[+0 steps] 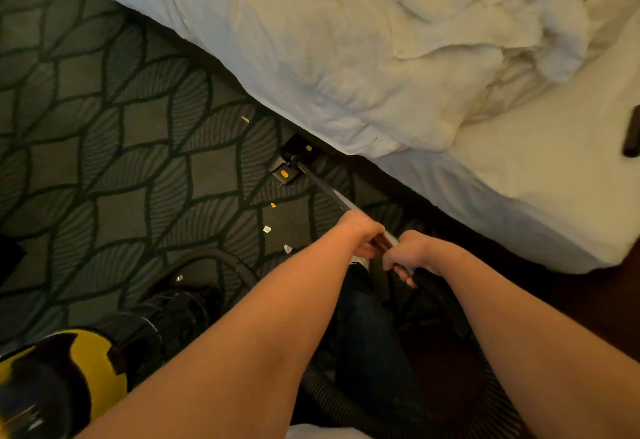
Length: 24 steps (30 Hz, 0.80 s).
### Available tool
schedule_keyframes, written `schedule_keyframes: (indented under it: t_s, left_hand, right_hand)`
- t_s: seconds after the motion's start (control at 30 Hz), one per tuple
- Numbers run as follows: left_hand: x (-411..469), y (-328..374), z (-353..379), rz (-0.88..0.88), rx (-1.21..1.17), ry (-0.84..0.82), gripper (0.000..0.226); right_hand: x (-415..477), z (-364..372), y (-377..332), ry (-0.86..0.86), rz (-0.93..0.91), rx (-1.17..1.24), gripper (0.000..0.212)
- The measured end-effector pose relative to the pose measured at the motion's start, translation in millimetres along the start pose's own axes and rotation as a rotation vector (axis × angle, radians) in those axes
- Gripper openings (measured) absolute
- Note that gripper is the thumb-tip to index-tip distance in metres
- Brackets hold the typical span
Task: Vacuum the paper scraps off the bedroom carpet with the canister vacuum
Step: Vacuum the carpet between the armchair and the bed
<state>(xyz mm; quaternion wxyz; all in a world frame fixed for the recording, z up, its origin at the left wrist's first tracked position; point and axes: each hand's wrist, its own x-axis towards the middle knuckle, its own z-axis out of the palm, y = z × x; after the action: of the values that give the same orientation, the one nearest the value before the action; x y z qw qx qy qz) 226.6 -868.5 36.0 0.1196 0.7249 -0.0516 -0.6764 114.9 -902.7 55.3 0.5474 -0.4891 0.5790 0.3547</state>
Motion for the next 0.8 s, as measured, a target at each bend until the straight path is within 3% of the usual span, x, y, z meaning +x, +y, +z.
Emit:
schedule_keyframes:
  t_s: [0.33, 0.8]
  left_hand:
    - [-4.7, -63.1, -11.5, 0.019, 0.186, -0.009, 0.026]
    - [-7.1, -122.1, -34.7, 0.034, 0.314, 0.003, 0.021]
  right_hand:
    - [-9.8, 80.7, 20.3, 0.034, -0.016, 0.095, 0.015]
    - [-11.9, 158.9, 31.4, -0.021, 0.045, 0.326, 0.004]
